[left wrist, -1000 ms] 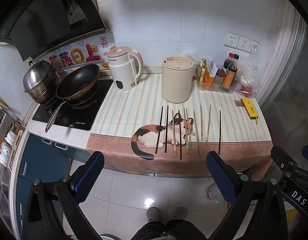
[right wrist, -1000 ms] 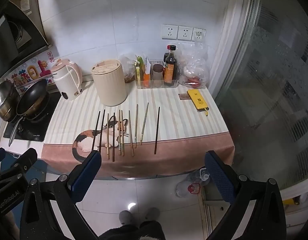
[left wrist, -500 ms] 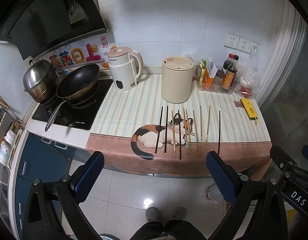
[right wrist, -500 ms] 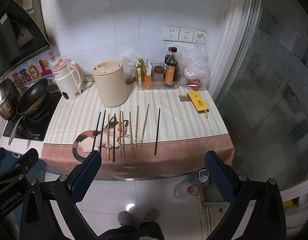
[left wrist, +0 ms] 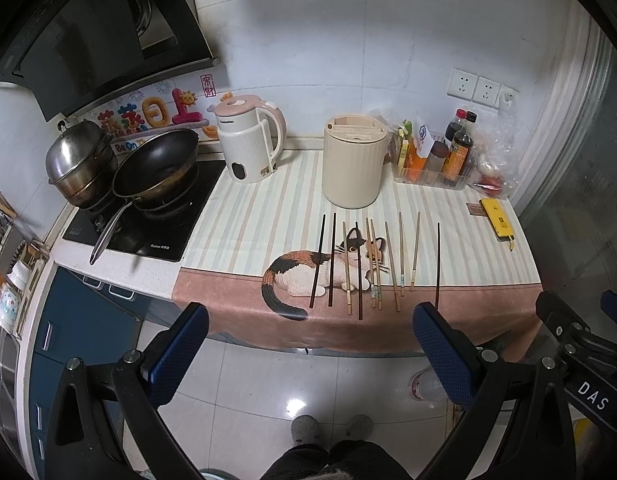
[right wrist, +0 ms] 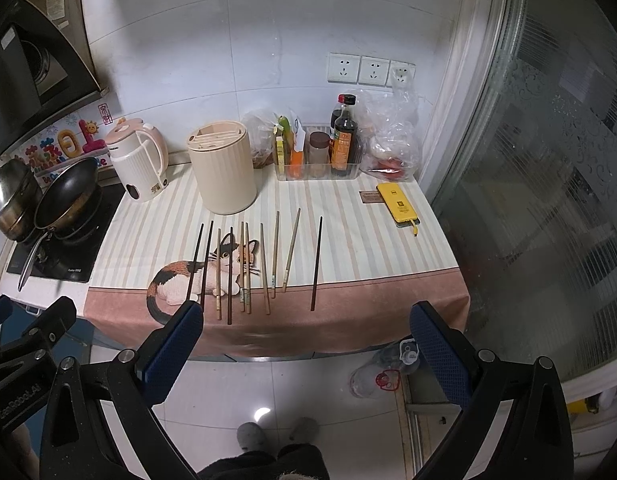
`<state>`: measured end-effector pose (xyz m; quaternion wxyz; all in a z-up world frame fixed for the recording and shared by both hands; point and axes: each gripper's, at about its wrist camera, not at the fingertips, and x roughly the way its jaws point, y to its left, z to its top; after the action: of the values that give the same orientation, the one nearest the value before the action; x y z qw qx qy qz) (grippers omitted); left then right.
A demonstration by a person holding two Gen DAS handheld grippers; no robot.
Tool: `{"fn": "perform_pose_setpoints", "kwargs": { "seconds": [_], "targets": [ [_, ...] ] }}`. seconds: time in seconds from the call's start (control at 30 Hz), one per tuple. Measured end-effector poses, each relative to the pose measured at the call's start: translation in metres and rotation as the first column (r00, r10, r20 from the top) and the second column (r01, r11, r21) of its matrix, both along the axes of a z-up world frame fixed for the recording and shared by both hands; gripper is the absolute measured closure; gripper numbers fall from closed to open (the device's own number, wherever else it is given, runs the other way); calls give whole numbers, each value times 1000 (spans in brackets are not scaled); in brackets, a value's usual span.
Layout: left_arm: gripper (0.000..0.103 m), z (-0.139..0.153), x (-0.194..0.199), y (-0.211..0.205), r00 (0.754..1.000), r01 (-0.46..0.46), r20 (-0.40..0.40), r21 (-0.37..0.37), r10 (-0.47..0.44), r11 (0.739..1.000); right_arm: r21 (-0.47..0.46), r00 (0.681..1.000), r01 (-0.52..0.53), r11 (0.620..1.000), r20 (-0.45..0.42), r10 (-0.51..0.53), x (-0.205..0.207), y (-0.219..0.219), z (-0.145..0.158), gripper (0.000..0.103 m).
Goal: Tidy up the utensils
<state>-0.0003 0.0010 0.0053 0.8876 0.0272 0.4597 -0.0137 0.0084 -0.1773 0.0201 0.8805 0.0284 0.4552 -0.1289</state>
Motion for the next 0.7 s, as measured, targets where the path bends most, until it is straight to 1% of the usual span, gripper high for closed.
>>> {"fn": "perform_pose_setpoints", "kwargs": {
  "seconds": [0.17, 0.33, 0.47, 0.7],
  "targets": [
    [0, 1, 0, -1, 1000, -2, 2, 1, 2, 1000, -3, 1000, -11, 1000, 0, 11, 1, 6, 7, 0],
    [0, 2, 0, -1, 1000, 0, 0, -5, 0, 1000, -2, 1000, -10, 1000, 2, 10, 1, 6, 7, 0],
    [0, 11, 4, -4, 1000, -4, 0, -1, 4, 1000, -2, 1000, -10, 1000, 1, 10, 1, 6, 6, 0],
    [0, 11, 4, -3, 1000, -3, 1, -6, 3, 1000, -1, 1000, -9, 1000, 1, 9, 0, 6, 6, 0]
  ]
}}
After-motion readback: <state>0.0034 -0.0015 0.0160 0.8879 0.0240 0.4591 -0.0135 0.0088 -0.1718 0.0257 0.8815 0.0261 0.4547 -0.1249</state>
